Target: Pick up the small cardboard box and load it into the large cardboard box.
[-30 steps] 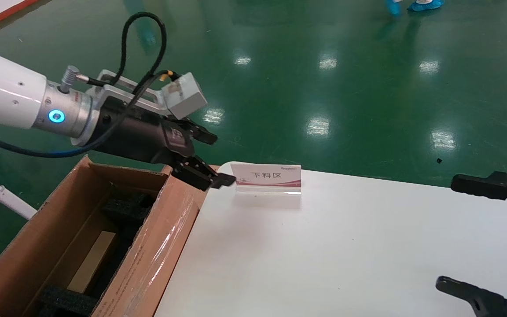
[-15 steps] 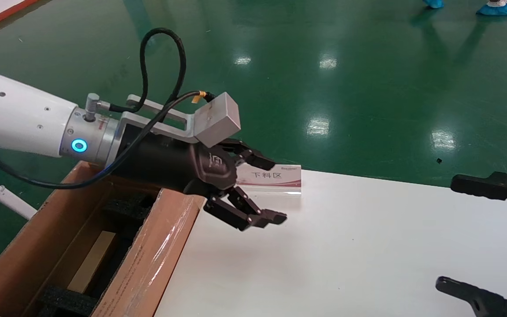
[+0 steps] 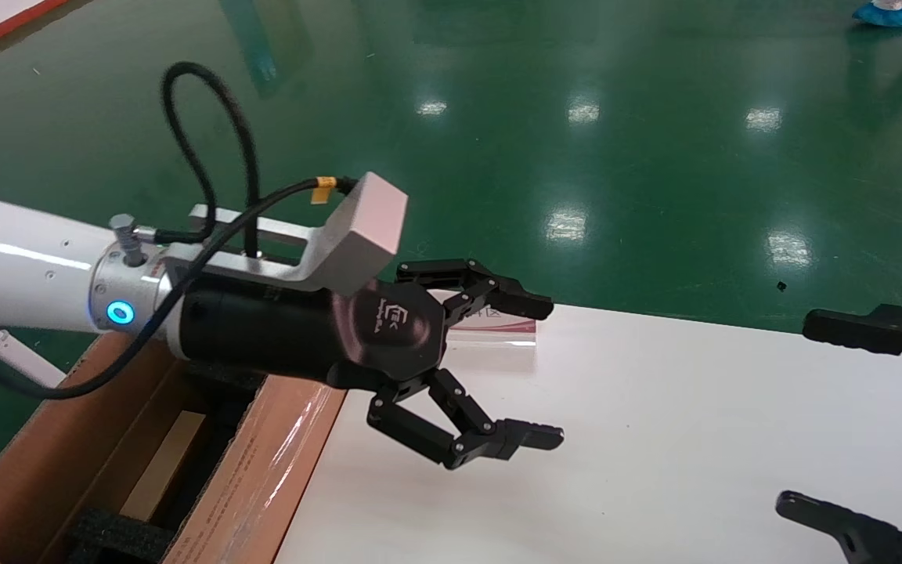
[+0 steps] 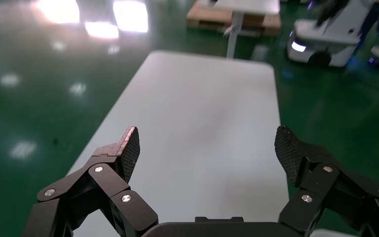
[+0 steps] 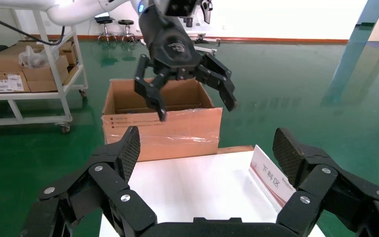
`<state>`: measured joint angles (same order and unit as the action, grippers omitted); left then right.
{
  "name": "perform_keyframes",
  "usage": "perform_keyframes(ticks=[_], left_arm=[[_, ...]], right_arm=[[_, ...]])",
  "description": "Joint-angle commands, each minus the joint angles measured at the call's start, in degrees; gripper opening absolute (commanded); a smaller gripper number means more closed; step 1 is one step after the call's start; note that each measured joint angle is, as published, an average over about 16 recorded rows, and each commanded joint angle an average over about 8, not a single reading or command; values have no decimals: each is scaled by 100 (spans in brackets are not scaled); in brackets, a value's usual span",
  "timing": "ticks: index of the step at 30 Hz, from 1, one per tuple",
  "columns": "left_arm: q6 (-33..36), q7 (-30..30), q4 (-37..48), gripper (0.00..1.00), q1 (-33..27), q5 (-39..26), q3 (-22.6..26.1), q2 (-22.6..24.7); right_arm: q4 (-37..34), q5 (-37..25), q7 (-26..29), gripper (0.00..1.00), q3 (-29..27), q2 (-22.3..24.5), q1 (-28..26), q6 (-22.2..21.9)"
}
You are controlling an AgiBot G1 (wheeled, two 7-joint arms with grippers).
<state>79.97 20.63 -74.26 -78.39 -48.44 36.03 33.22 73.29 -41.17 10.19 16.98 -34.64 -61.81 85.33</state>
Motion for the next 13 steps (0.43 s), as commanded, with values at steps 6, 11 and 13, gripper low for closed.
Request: perform_keyframes(ticks=[6, 11, 13], left_arm=[[348, -601, 41, 100, 1023, 400, -1217, 109], [528, -912, 64, 100, 1552, 608, -1846, 166], [561, -969, 68, 100, 1648, 645, -1960, 177]], right_arm=[[4, -11, 9, 100, -15, -6, 4, 6], [7, -17, 14, 100, -24, -10, 6, 9], [8, -19, 15, 100, -26, -10, 7, 10]])
